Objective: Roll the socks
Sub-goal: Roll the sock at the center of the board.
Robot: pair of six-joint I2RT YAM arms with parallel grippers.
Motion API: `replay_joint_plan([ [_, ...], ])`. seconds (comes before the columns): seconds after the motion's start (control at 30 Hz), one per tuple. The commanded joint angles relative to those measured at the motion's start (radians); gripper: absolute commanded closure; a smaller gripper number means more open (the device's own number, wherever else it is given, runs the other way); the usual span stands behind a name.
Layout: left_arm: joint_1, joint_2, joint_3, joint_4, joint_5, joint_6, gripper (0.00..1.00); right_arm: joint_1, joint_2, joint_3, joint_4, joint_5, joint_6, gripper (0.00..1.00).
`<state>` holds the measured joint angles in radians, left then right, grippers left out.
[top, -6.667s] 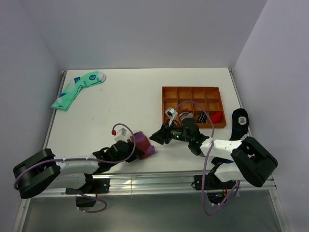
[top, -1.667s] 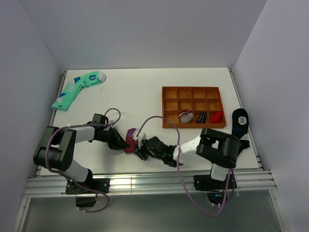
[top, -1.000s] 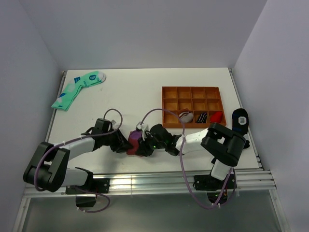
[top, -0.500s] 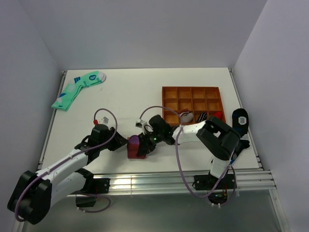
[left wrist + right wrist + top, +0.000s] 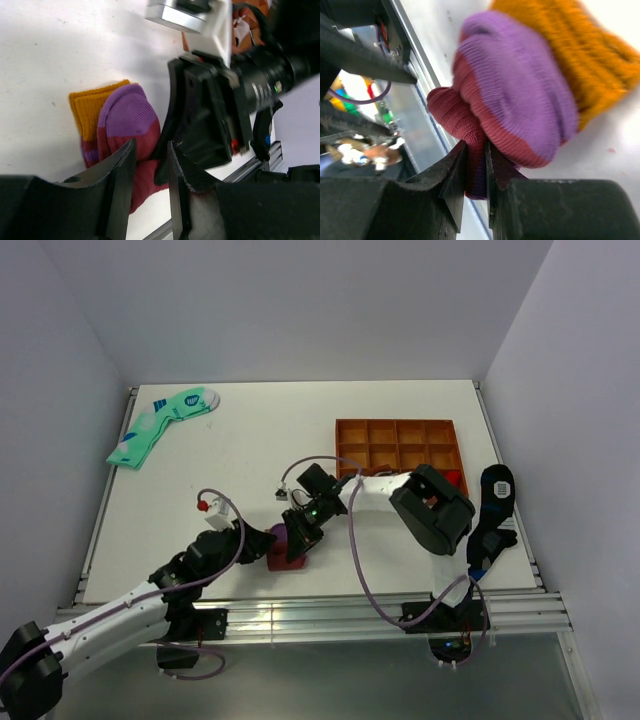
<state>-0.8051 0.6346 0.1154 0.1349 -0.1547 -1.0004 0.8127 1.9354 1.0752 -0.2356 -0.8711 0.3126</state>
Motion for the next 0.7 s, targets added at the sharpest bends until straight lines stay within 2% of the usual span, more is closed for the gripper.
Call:
replay_joint_plan([
  [0.0, -0.077, -0.03, -0.037, 0.104, -0.115, 0.045, 0.63, -0.036, 0.072, 0.081, -0.237, 0.027, -0.069, 0.94],
  [0.27, -0.261, 0.048, -0.033, 0.16, -0.297, 0.108, 0.61, -0.052, 0.146, 0.222, -0.481, 0.073, -0.155, 0.94],
  [0.33, -0.293, 0.069, -0.008, 0.132, -0.348, 0.097, 0.6, -0.058, 0.163, 0.258, -0.536, 0.096, -0.176, 0.94],
  [0.67, -0.446, 0.191, 0.046, 0.135, -0.494, 0.131, 0.56, -0.079, 0.214, 0.313, -0.617, 0.142, -0.214, 0.95],
])
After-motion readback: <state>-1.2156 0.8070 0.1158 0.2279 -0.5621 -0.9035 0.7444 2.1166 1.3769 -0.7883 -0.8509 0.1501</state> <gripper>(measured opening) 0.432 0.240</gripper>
